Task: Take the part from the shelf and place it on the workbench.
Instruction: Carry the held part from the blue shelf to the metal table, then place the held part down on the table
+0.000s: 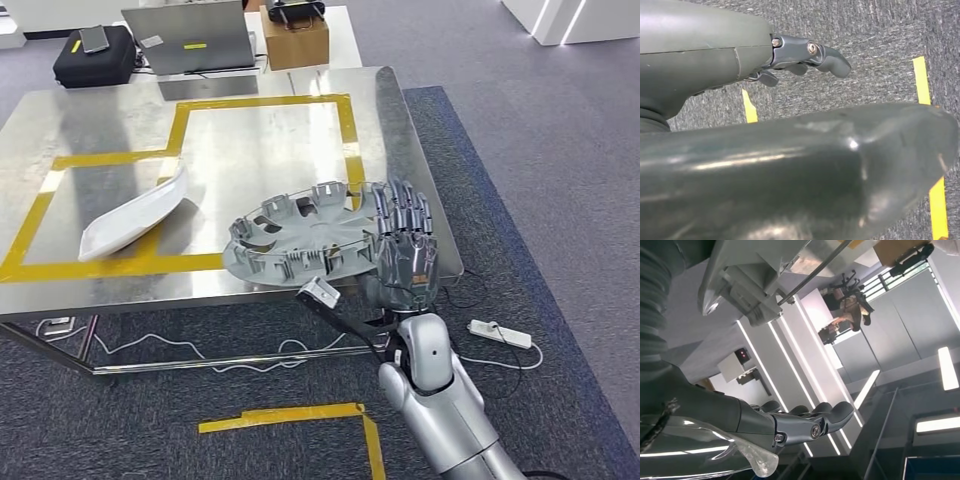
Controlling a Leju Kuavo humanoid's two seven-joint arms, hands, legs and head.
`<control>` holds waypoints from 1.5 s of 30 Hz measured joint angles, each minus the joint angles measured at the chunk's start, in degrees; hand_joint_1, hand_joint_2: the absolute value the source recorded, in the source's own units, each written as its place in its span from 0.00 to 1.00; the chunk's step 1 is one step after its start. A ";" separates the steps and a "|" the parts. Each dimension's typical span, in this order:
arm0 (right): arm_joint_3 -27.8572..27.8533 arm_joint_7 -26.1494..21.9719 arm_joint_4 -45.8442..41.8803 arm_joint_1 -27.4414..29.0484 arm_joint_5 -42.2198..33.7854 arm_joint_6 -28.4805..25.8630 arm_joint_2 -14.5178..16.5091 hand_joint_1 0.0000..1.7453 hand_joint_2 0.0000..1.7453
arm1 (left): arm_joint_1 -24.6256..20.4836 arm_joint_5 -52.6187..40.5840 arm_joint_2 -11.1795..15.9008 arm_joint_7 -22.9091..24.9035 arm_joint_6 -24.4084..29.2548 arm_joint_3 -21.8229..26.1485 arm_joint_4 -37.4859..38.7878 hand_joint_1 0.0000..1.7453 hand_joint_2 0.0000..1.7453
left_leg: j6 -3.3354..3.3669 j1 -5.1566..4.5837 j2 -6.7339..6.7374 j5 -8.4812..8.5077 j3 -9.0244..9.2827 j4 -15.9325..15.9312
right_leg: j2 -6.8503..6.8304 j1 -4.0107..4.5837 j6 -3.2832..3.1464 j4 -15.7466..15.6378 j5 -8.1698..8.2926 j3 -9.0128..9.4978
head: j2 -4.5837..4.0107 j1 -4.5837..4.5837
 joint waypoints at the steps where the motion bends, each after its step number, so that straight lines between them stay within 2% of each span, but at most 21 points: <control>1: 0.00 0.00 0.00 0.00 0.00 0.00 0.00 0.00 1.00 | -0.01 0.00 -0.01 0.00 0.00 0.00 0.00 0.00 0.00 | -0.01 0.00 0.00 0.00 -0.02 0.00 | 0.00 0.00 0.00 0.00 0.00 -0.02 | 0.00 0.01; 20: 0.00 0.00 0.00 -0.06 -0.01 0.00 -0.01 0.00 1.00 | -0.06 0.00 -0.02 0.00 0.00 0.00 -0.01 0.00 0.00 | -0.05 -0.13 0.00 0.08 -0.49 0.06 | 0.00 -0.15 0.30 -0.01 0.24 -0.40 | 0.00 0.02; 45: 0.00 0.00 0.00 -0.06 -0.01 0.00 0.00 0.00 1.00 | -0.06 0.00 -0.02 0.00 0.00 0.00 0.00 0.00 0.00 | -0.05 -0.13 0.00 0.10 -0.51 0.07 | 0.00 -0.15 0.32 -0.01 0.26 -0.42 | 0.00 0.02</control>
